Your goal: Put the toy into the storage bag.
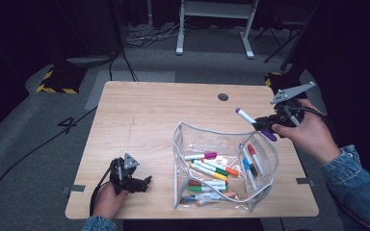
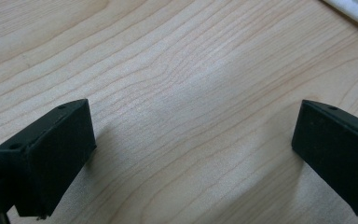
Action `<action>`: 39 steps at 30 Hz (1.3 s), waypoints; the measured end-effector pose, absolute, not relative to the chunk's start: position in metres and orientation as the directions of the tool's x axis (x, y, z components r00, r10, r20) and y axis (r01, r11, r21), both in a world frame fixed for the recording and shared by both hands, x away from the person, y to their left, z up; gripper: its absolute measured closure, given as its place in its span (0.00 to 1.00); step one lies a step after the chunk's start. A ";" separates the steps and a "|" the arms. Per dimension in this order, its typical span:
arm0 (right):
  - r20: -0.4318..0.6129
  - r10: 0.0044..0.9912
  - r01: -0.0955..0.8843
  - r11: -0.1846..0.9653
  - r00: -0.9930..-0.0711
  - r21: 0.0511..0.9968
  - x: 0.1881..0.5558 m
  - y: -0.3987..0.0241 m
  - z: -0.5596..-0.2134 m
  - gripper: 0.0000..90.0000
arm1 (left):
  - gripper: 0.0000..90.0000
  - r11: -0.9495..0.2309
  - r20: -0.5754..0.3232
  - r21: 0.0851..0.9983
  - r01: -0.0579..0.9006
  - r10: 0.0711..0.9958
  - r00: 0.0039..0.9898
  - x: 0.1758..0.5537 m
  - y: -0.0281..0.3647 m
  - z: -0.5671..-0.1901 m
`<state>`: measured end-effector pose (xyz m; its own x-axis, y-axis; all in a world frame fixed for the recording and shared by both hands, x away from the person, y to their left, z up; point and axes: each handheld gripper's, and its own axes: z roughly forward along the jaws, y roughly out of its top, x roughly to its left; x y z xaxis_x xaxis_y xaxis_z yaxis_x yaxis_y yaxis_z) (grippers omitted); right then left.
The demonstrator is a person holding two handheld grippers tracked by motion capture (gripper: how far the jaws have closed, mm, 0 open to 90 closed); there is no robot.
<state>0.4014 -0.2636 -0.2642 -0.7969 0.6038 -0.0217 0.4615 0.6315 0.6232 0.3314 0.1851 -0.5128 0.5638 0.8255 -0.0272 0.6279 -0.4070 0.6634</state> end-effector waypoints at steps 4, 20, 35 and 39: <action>-0.015 0.528 0.412 0.680 -0.849 0.606 0.385 -0.242 -0.264 0.86 | 0.00 -0.407 -0.027 0.663 0.628 0.825 0.564 0.331 0.185 -0.513; 0.064 0.288 0.282 0.823 -0.955 0.493 0.352 -0.178 -0.307 0.86 | 0.00 -0.409 -0.027 0.663 0.627 0.824 0.566 0.331 0.185 -0.513; 0.140 0.199 0.232 0.927 -0.970 0.296 0.353 -0.144 -0.361 0.86 | 0.00 -0.408 -0.027 0.663 0.627 0.824 0.566 0.331 0.185 -0.513; 0.138 0.182 0.212 0.943 -0.974 0.256 0.353 -0.140 -0.371 0.86 | 0.00 -0.409 -0.027 0.663 0.627 0.824 0.566 0.331 0.185 -0.513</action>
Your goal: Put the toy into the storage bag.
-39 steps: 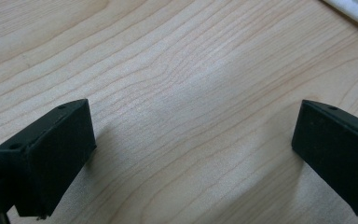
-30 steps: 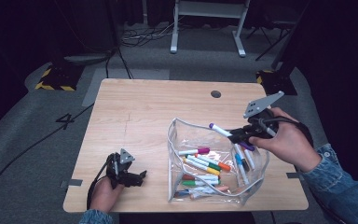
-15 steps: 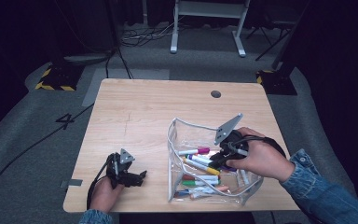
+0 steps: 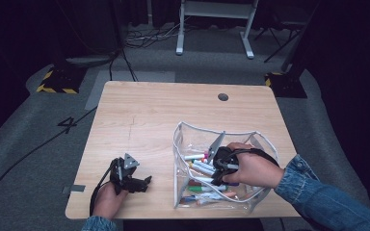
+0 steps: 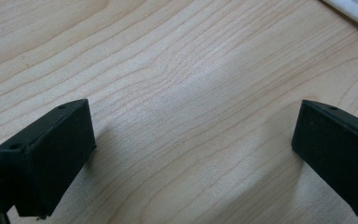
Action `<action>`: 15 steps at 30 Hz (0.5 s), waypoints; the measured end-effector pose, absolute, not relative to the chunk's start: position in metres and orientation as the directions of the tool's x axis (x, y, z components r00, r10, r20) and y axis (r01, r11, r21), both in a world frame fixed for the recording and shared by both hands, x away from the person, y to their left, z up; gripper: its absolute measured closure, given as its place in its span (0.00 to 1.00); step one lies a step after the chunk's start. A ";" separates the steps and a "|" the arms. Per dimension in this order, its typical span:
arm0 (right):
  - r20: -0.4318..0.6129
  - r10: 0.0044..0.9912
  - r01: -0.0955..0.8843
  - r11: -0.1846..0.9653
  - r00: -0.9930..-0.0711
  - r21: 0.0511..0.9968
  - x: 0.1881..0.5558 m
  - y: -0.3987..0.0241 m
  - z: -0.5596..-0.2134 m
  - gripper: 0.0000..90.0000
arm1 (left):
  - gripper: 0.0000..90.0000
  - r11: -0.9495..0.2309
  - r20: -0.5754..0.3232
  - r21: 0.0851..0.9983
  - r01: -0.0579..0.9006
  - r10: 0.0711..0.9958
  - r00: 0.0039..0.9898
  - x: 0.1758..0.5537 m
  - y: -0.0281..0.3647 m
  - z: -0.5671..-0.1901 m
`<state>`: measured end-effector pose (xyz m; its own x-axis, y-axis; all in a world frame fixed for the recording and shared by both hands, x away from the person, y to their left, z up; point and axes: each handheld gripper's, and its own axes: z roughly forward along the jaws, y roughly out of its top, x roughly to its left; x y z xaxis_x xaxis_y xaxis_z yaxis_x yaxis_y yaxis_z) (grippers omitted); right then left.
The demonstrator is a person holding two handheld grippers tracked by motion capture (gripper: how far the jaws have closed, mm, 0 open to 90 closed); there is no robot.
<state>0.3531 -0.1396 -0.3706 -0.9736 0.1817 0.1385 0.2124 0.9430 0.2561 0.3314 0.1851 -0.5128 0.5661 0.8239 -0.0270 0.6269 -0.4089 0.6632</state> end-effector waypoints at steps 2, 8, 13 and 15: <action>0.141 0.173 0.203 0.950 -0.975 0.238 0.353 -0.138 -0.374 0.86 | 0.00 -0.409 -0.027 0.663 0.627 0.824 0.566 0.331 0.185 -0.513; 0.160 0.146 0.175 0.967 -0.976 0.186 0.351 -0.131 -0.385 0.86 | 0.00 -0.409 -0.028 0.663 0.627 0.824 0.566 0.331 0.185 -0.513; 0.167 0.133 0.158 0.976 -0.977 0.147 0.351 -0.128 -0.393 0.86 | 0.00 -0.409 -0.028 0.663 0.627 0.824 0.566 0.331 0.185 -0.513; 0.146 0.130 0.151 0.979 -0.981 0.139 0.351 -0.128 -0.395 0.82 | 0.00 -0.409 -0.027 0.663 0.627 0.824 0.566 0.331 0.185 -0.513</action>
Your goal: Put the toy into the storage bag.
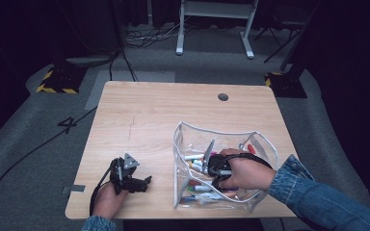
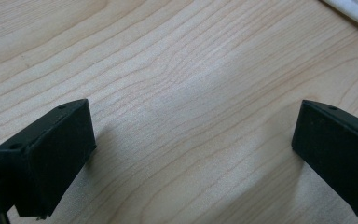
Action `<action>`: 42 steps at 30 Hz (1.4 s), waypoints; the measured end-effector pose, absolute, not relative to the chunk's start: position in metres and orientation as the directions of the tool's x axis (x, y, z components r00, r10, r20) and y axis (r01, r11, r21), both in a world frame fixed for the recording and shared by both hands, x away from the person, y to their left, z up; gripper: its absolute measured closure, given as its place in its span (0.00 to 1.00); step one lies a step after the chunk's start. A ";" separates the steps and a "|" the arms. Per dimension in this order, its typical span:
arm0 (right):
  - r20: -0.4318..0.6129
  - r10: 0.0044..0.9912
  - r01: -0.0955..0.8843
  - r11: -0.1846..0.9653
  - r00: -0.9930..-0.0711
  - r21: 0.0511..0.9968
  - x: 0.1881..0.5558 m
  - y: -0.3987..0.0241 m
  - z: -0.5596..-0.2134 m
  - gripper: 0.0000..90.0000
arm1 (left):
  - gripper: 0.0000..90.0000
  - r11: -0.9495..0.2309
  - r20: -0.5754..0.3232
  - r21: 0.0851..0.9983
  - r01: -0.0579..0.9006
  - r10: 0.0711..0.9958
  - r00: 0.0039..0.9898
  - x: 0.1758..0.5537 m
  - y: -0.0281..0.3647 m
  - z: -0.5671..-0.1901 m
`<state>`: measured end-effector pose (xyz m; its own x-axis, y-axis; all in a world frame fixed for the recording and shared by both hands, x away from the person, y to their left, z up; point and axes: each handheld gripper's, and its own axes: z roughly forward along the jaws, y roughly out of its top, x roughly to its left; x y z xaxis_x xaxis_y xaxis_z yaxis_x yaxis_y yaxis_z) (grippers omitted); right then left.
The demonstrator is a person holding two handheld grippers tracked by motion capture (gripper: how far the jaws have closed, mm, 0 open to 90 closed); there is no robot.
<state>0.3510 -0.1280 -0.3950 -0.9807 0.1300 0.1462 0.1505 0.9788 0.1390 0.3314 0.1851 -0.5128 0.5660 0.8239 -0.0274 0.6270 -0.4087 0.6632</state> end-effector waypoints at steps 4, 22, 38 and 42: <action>0.068 0.128 0.139 0.970 -0.989 0.201 0.355 -0.130 -0.393 0.65 | 0.00 -0.409 -0.028 0.663 0.627 0.824 0.566 0.331 0.185 -0.513; -0.043 0.288 0.211 0.788 -0.957 0.579 0.359 -0.178 -0.306 0.53 | 0.00 -0.409 -0.028 0.663 0.627 0.824 0.566 0.331 0.185 -0.513; -0.058 0.547 0.357 0.618 -0.835 0.701 0.379 -0.263 -0.266 0.53 | 0.00 -0.408 -0.028 0.663 0.627 0.824 0.566 0.331 0.185 -0.513; -0.081 0.622 0.406 0.599 -0.779 0.691 0.388 -0.285 -0.270 0.53 | 0.00 -0.408 -0.028 0.663 0.627 0.824 0.566 0.331 0.185 -0.513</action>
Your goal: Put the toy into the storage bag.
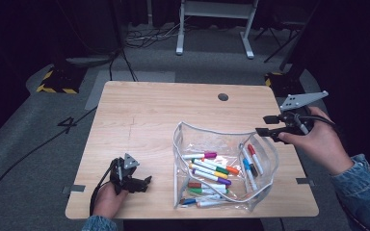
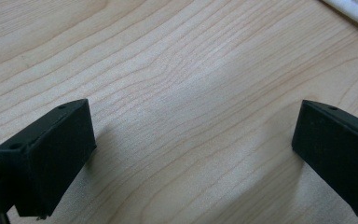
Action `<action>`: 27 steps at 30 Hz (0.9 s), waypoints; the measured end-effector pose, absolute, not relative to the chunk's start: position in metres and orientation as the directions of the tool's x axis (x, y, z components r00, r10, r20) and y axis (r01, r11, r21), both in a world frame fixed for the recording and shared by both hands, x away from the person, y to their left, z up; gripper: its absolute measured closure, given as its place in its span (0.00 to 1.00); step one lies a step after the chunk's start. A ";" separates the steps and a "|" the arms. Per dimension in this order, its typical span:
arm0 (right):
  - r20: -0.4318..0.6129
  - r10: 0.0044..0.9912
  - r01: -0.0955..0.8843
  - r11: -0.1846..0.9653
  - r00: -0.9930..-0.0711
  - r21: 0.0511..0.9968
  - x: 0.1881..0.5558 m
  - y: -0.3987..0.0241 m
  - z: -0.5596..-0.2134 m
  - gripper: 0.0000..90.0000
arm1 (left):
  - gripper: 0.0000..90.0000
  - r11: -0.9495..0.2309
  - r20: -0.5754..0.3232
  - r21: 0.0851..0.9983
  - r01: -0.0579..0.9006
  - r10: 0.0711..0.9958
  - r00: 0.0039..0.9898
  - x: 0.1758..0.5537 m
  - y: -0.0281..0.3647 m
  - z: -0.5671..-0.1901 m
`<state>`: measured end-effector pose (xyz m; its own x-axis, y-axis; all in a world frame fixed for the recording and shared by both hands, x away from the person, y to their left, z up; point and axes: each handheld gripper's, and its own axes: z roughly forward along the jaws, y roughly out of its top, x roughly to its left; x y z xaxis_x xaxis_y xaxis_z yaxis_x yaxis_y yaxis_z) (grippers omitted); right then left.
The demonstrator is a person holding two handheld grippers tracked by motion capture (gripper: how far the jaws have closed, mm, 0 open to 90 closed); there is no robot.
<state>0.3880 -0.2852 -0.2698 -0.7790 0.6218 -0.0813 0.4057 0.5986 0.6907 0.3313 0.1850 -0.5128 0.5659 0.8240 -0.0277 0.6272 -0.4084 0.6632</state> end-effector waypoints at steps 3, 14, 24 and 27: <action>-0.080 0.667 0.445 0.577 -0.741 0.685 0.394 -0.299 -0.275 0.54 | 0.00 -0.409 -0.027 0.663 0.627 0.824 0.566 0.331 0.185 -0.513; 0.003 0.776 0.604 0.489 -0.631 0.629 0.412 -0.338 -0.322 0.54 | 0.00 -0.409 -0.028 0.663 0.627 0.824 0.566 0.331 0.185 -0.513; 0.089 0.800 0.701 0.459 -0.594 0.546 0.425 -0.344 -0.390 0.55 | 0.00 -0.409 -0.027 0.663 0.627 0.824 0.566 0.331 0.185 -0.513; 0.112 0.802 0.723 0.457 -0.587 0.519 0.426 -0.342 -0.408 0.56 | 0.00 -0.409 -0.027 0.663 0.627 0.824 0.566 0.331 0.185 -0.513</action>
